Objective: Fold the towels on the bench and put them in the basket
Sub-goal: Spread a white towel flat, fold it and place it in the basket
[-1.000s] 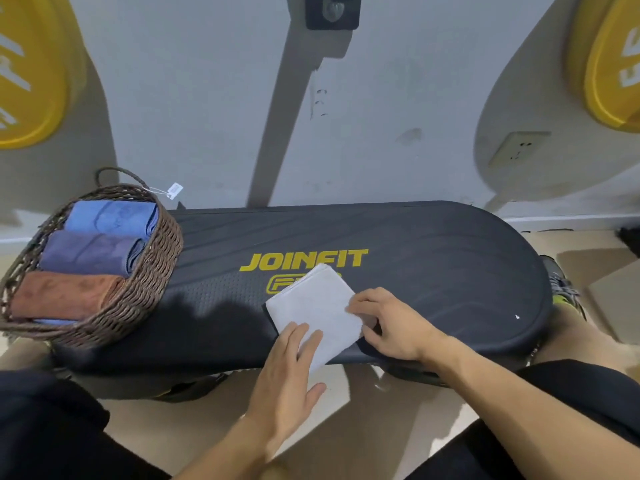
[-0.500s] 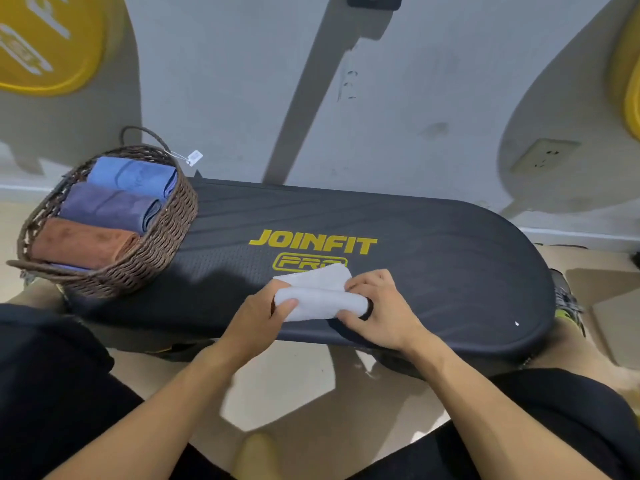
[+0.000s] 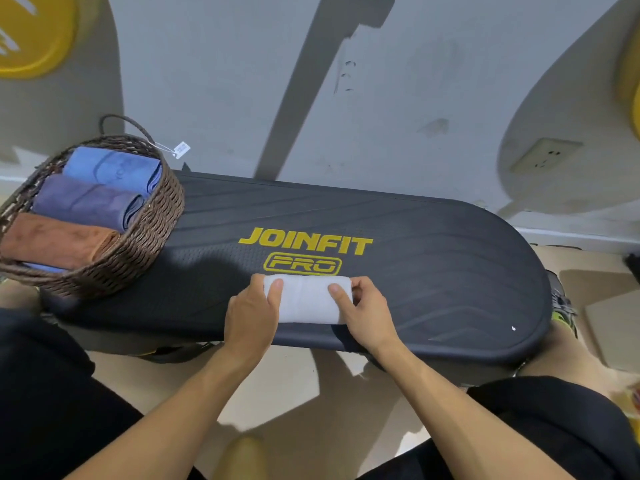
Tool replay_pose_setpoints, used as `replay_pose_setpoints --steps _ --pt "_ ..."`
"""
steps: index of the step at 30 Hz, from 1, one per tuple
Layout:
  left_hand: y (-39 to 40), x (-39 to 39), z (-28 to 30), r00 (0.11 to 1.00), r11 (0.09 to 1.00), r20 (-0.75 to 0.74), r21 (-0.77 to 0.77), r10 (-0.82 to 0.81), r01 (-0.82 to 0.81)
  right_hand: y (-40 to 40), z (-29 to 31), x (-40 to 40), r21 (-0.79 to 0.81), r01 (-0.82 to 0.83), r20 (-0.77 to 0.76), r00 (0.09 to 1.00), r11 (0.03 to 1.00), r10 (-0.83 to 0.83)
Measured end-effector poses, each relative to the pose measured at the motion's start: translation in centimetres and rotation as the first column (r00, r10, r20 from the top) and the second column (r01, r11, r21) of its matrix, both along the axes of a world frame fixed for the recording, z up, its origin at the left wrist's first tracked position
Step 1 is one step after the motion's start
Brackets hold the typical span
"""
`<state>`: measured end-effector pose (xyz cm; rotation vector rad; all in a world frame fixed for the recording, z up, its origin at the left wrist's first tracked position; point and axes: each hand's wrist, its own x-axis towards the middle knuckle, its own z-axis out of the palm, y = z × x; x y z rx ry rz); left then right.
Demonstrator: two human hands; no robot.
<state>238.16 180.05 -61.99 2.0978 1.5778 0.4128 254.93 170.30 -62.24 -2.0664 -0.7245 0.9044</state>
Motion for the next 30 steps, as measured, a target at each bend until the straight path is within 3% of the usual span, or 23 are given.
replay_pose_setpoints --steps 4,11,17,20,23,26,30 --pt "1.5 0.4 -0.3 0.994 0.996 -0.100 -0.084 0.031 -0.040 1.1 0.1 -0.6 -0.055 0.099 0.120 0.989 0.994 -0.092" --pt "3.4 1.0 -0.3 0.974 0.971 -0.179 -0.169 0.136 -0.166 1.5 0.1 -0.8 -0.101 0.095 0.188 0.979 0.990 -0.075" --pt "3.3 2.1 0.3 0.955 0.971 -0.273 -0.170 0.117 -0.168 0.7 1.0 -1.0 -0.072 0.103 0.151 0.984 0.992 -0.091" --pt "3.1 2.1 0.7 0.977 0.937 -0.184 -0.311 0.104 -0.158 0.6 1.4 -1.1 -0.090 0.096 0.123 0.989 0.991 -0.085" --pt "3.5 2.1 1.3 0.974 0.800 0.009 -0.573 0.226 -0.180 0.6 1.8 -1.0 -0.109 0.109 0.108 0.989 0.988 -0.097" --pt "3.8 2.4 2.2 0.910 0.623 0.129 -0.766 0.395 -0.162 0.3 2.3 -0.9 -0.112 0.114 0.053 0.993 0.987 -0.109" --pt "4.0 3.4 3.2 0.803 0.503 0.304 -0.864 0.512 0.007 0.4 2.7 -0.3 -0.194 0.075 0.028 0.997 0.978 -0.071"
